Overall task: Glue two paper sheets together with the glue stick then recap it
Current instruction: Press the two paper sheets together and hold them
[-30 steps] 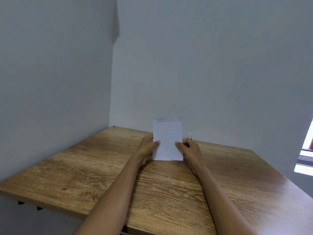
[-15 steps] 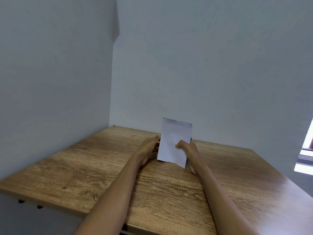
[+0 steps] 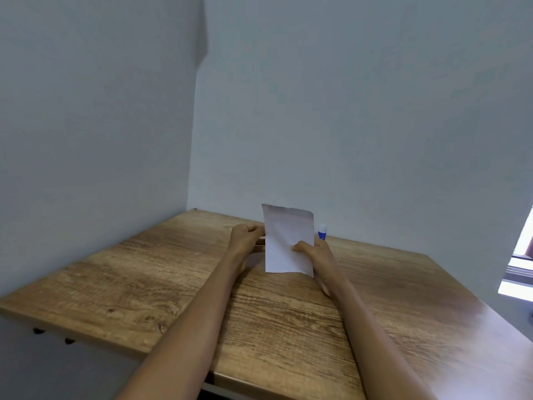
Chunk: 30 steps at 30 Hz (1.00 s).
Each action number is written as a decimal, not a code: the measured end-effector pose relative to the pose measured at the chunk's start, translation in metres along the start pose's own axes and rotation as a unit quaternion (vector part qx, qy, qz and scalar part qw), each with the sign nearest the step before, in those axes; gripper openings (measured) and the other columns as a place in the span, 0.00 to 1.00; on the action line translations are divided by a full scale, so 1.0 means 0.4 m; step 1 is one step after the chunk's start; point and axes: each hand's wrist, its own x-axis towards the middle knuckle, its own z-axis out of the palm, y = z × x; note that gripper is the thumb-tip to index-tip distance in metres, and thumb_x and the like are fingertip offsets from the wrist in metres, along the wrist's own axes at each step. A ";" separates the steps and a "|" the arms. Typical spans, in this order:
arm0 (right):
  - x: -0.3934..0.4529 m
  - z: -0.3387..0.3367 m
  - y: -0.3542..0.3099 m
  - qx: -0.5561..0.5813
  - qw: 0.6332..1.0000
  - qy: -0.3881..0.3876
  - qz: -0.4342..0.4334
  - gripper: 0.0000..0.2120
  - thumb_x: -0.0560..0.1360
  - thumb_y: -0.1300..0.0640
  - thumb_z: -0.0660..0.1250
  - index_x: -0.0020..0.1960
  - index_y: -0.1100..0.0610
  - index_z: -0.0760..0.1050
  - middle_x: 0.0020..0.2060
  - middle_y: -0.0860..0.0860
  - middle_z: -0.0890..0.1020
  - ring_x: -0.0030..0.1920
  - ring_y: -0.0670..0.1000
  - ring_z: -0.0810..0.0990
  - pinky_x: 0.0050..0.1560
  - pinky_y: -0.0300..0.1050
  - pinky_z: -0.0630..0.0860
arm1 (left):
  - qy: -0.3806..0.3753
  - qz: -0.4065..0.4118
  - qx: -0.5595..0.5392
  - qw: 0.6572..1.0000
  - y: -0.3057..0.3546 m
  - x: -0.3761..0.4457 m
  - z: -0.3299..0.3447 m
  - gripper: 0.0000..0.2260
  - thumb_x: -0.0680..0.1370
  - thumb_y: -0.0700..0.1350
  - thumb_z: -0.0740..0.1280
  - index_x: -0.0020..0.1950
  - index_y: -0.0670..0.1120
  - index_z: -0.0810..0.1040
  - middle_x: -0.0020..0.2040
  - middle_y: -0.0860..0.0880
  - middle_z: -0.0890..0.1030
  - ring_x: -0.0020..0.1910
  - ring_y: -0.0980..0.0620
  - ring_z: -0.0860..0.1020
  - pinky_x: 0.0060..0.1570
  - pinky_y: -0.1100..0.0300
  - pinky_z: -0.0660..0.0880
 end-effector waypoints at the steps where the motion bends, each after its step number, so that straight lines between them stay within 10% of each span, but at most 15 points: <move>1: 0.000 -0.003 -0.001 -0.004 1.000 0.004 -0.014 0.12 0.74 0.56 0.68 0.57 0.56 0.77 0.53 0.56 0.83 0.54 0.57 0.81 0.58 0.56 0.77 | 0.013 0.004 0.000 1.000 0.000 0.001 -0.001 0.05 0.75 0.40 0.68 0.43 0.41 0.83 0.38 0.47 0.85 0.33 0.52 0.83 0.31 0.63 0.78; 5: 0.008 -0.011 0.001 -0.015 0.997 0.062 -0.036 0.21 0.78 0.52 0.63 0.53 0.72 0.72 0.46 0.65 0.79 0.46 0.56 0.78 0.50 0.53 0.75 | 0.051 0.016 -0.002 0.999 -0.007 0.004 -0.008 0.06 0.76 0.37 0.66 0.43 0.39 0.82 0.37 0.46 0.84 0.26 0.55 0.81 0.26 0.64 0.77; 11: 0.016 -0.022 0.010 -0.003 0.993 0.111 -0.043 0.11 0.82 0.57 0.55 0.54 0.51 0.76 0.50 0.49 0.82 0.49 0.49 0.81 0.44 0.43 0.78 | 0.092 0.014 -0.032 0.995 -0.013 0.007 -0.019 0.06 0.77 0.37 0.65 0.45 0.35 0.79 0.41 0.38 0.81 0.32 0.47 0.79 0.30 0.60 0.81; 22: 0.026 -0.046 0.016 -0.003 0.976 0.216 -0.028 0.10 0.80 0.59 0.52 0.49 0.57 0.71 0.44 0.50 0.77 0.40 0.47 0.75 0.38 0.43 0.70 | 0.188 -0.025 -0.097 0.977 -0.023 0.023 -0.036 0.05 0.78 0.36 0.65 0.52 0.39 0.76 0.35 0.43 0.78 0.29 0.52 0.77 0.29 0.60 0.81; 30: 0.033 -0.024 0.024 -0.072 0.987 0.141 -0.013 0.14 0.80 0.58 0.53 0.58 0.57 0.75 0.52 0.51 0.81 0.50 0.51 0.79 0.46 0.45 0.76 | 0.049 -0.064 -0.023 0.996 -0.014 0.015 -0.016 0.07 0.76 0.37 0.63 0.41 0.43 0.78 0.39 0.45 0.82 0.33 0.49 0.78 0.34 0.58 0.75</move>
